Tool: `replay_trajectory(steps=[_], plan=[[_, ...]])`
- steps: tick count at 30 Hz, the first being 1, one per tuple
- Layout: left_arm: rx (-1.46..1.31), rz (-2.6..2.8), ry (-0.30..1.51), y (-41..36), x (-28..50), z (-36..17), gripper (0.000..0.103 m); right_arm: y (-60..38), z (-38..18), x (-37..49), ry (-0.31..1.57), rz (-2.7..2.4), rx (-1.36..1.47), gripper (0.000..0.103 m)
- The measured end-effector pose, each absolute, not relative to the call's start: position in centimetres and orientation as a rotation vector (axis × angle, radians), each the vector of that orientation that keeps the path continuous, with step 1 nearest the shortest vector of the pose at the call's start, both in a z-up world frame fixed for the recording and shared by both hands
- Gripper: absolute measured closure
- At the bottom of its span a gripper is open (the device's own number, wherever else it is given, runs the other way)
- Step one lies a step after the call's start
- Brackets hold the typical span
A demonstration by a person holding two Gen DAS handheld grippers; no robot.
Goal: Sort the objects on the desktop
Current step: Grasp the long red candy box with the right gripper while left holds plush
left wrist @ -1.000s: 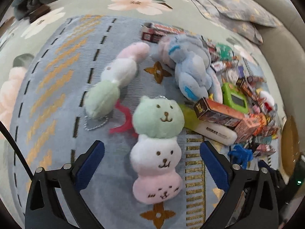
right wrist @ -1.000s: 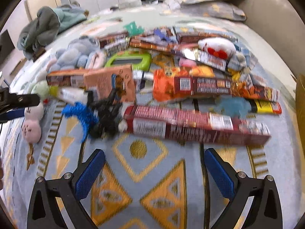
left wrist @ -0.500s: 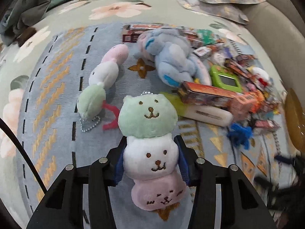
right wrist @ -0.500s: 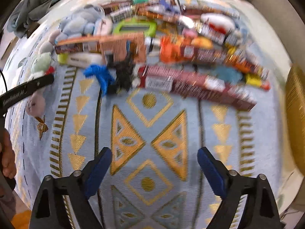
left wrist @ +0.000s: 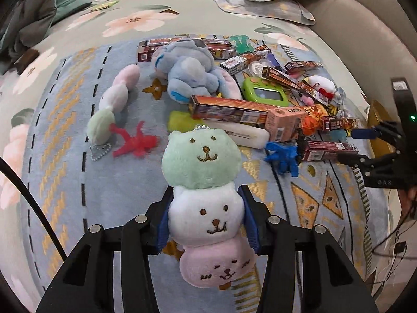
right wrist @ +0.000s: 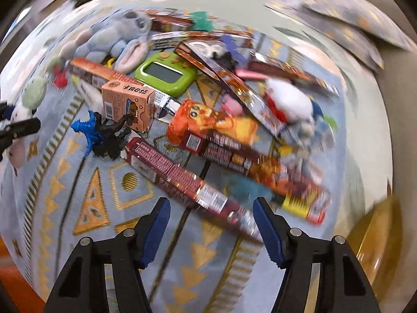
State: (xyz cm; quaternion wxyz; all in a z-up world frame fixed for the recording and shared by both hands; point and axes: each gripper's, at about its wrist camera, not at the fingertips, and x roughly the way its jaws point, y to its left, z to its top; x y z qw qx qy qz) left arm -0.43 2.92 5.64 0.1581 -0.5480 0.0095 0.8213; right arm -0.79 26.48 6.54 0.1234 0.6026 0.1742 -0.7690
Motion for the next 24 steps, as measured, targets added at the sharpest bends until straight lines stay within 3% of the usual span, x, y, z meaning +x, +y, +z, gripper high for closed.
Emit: replay_trajectory(steps=[7,9,13,24], plan=[[-1.622,2.425,-0.067,5.0,1.4,6.5,0.059,27.4,6.2,-1.6,0.600,-2.059,1.678,0.039],[-1.628,2.432,-0.093,6.0,2.0,6.6,0.059,27.8,6.3,-1.3,0.619,-2.016,1.674,0.054],[-1.629,2.438,-0.103,8.5,2.9,6.7,0.059,28.0,6.0,0.6,0.632,-1.898,1.672,0.072],[-1.644,2.449,-0.139,11.5,4.0,6.5,0.059,28.7,6.2,1.3,0.325,-1.932,1.673,0.075]])
